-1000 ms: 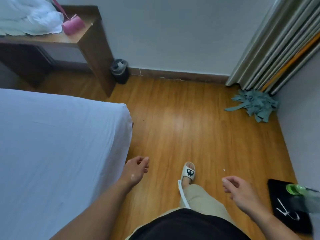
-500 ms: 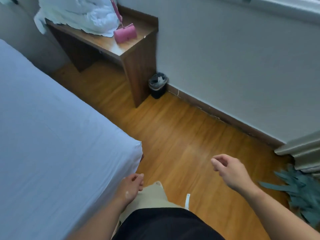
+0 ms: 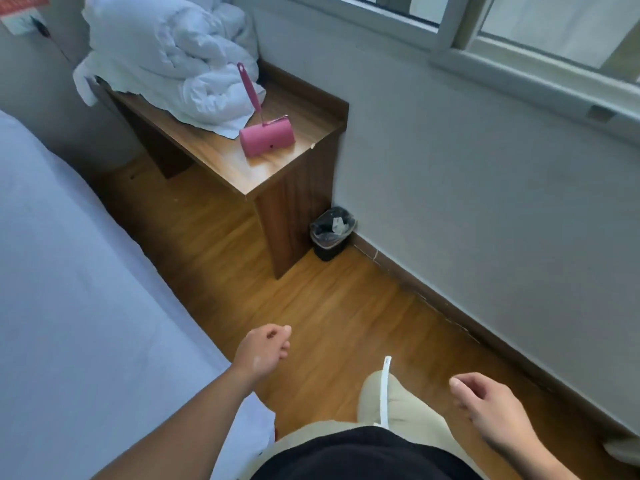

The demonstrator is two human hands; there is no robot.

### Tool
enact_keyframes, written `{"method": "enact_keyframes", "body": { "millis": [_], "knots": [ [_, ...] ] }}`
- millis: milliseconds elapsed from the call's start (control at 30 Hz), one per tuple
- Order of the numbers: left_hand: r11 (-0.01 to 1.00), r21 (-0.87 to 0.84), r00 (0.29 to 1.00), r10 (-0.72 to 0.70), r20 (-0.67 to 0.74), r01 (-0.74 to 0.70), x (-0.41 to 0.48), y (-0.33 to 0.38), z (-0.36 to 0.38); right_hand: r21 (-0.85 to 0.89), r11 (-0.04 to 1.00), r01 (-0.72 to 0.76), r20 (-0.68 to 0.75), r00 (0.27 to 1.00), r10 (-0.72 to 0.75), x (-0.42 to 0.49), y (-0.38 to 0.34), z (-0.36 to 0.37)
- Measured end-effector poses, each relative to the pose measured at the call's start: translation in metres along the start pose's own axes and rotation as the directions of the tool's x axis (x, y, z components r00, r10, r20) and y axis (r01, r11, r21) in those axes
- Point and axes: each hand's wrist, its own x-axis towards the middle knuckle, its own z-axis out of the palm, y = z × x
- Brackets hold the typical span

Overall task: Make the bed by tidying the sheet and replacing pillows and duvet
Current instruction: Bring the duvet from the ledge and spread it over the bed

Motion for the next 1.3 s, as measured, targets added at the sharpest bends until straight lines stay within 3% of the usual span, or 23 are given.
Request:
{"method": "enact_keyframes", "body": {
  "millis": [133,267,533,700,833,967,1133,1300],
  "knots": [
    [1.0,-0.014,0.998,-0.02,-0.051,0.02,0.072,0.044,-0.033,-0.024,0.997,0.073,0.075,0.995,-0.071,0.097,-0.086,-0.001],
    [0.979,-0.119,0.977,-0.18,-0.116,0.167,0.12,0.055,-0.068,-0.031,0.977,0.21,0.219,0.955,-0.199,0.188,-0.204,0.01],
    [0.808,-0.452,0.829,-0.513,-0.224,0.378,0.162,0.059,-0.141,-0.067,0.836,0.544,0.538,0.726,-0.429,0.288,-0.44,0.069],
    [0.731,-0.58,0.801,-0.561,-0.209,0.36,0.22,0.056,-0.203,-0.066,0.763,0.643,0.591,0.642,-0.489,0.32,-0.553,0.139],
    [0.789,-0.536,0.861,-0.465,-0.204,0.299,0.288,0.054,-0.291,-0.079,0.738,0.67,0.589,0.629,-0.507,0.334,-0.628,0.201],
    [0.882,-0.377,0.903,-0.377,-0.204,0.283,0.348,0.062,-0.414,-0.062,0.785,0.616,0.52,0.692,-0.501,0.335,-0.691,0.24],
    [0.897,-0.351,0.882,-0.376,-0.283,0.269,0.428,0.068,-0.552,0.006,0.827,0.563,0.468,0.729,-0.5,0.349,-0.776,0.272],
    [0.839,-0.429,0.851,-0.465,-0.245,0.335,0.514,0.093,-0.619,0.093,0.824,0.559,0.377,0.746,-0.549,0.402,-0.881,0.294]
  ]
}}
